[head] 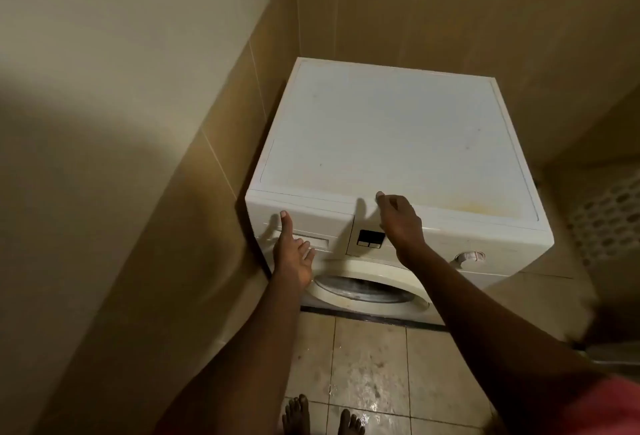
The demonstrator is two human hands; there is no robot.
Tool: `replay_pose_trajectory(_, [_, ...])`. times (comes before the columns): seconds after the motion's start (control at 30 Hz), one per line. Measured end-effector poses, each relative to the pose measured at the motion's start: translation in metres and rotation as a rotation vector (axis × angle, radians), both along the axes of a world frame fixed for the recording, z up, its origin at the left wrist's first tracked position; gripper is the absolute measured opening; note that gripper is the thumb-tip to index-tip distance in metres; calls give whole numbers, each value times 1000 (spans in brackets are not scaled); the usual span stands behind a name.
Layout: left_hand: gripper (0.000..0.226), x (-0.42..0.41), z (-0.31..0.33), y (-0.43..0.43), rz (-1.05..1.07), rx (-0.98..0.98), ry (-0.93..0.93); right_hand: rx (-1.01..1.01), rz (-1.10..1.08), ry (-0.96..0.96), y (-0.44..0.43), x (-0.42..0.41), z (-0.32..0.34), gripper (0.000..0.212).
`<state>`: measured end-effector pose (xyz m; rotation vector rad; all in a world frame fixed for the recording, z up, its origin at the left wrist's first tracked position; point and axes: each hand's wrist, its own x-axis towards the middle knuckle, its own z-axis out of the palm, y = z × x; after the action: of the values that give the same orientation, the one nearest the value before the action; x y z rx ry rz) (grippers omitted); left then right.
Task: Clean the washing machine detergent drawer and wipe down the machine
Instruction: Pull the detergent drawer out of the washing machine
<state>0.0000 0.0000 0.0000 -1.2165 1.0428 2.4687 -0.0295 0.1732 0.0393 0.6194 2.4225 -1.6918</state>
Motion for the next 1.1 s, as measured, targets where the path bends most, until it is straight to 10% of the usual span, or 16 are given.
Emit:
replay_pose_trajectory(0.33, [140, -29, -10, -1, 74, 60, 13, -35, -150, -16, -10, -14, -6, 27])
replay_pose_trajectory(1.1, [76, -43, -27, 9, 132, -57, -40, -27, -248, 16, -9, -25, -14, 16])
